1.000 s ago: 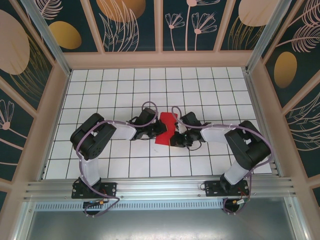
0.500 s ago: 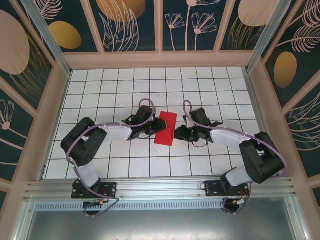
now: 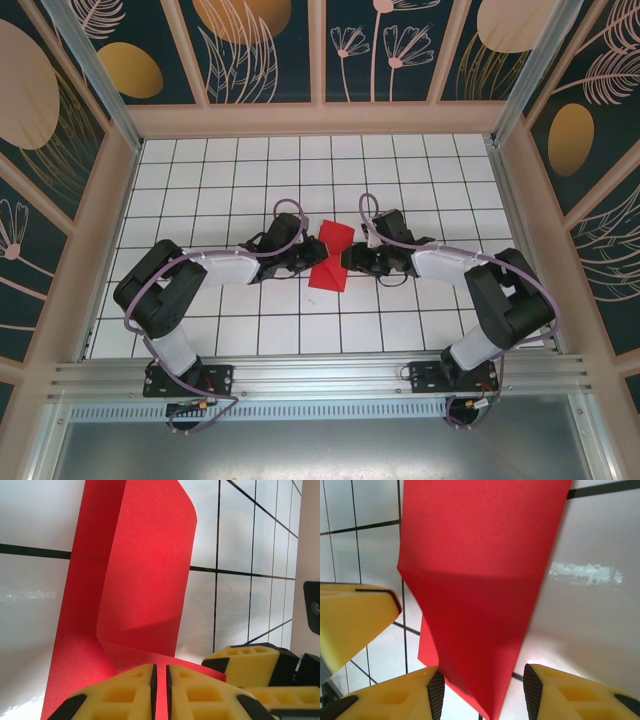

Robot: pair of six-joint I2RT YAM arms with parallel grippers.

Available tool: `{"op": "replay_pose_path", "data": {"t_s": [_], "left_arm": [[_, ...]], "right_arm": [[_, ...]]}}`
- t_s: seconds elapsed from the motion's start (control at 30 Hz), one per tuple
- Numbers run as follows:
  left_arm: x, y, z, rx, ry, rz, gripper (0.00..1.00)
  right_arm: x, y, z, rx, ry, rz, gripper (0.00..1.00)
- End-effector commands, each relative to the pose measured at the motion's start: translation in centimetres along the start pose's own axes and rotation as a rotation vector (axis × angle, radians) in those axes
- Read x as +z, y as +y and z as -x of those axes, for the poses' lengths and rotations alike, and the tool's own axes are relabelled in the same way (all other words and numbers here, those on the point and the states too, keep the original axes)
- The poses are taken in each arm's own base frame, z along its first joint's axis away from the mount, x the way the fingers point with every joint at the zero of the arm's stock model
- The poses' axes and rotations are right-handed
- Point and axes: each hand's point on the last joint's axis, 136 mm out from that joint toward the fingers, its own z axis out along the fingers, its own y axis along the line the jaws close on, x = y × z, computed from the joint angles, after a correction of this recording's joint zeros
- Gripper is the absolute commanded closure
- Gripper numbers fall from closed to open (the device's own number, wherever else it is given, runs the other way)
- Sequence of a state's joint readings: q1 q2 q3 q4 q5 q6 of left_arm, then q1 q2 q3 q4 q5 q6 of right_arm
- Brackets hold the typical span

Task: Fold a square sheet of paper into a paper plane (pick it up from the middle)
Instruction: Turn over the paper at the center of the table.

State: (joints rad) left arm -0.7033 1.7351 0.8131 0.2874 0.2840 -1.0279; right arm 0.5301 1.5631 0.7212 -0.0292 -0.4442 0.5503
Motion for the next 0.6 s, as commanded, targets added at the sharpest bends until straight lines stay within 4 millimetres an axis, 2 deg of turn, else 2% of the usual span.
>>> {"op": "replay_pose_path", "data": {"t_s": [0.0, 0.2, 0.57], "left_arm": [[0.3, 0.5, -0.2, 0.007, 0.012, 0.010, 0.85], [1.3, 1.3, -0.5, 0.000, 0.028, 0.031, 0.86], [2.2, 3.1, -1.2, -0.018, 0.047, 0.070, 0.87]], "right_arm": [[0.7, 0.6, 1.4, 0.002, -0.029, 0.007, 0.53], [1.7, -0.4, 2.0, 0.037, -0.029, -0.042, 0.53], [2.5, -0.4, 2.0, 0.063, -0.015, -0.021, 0.55]]}}
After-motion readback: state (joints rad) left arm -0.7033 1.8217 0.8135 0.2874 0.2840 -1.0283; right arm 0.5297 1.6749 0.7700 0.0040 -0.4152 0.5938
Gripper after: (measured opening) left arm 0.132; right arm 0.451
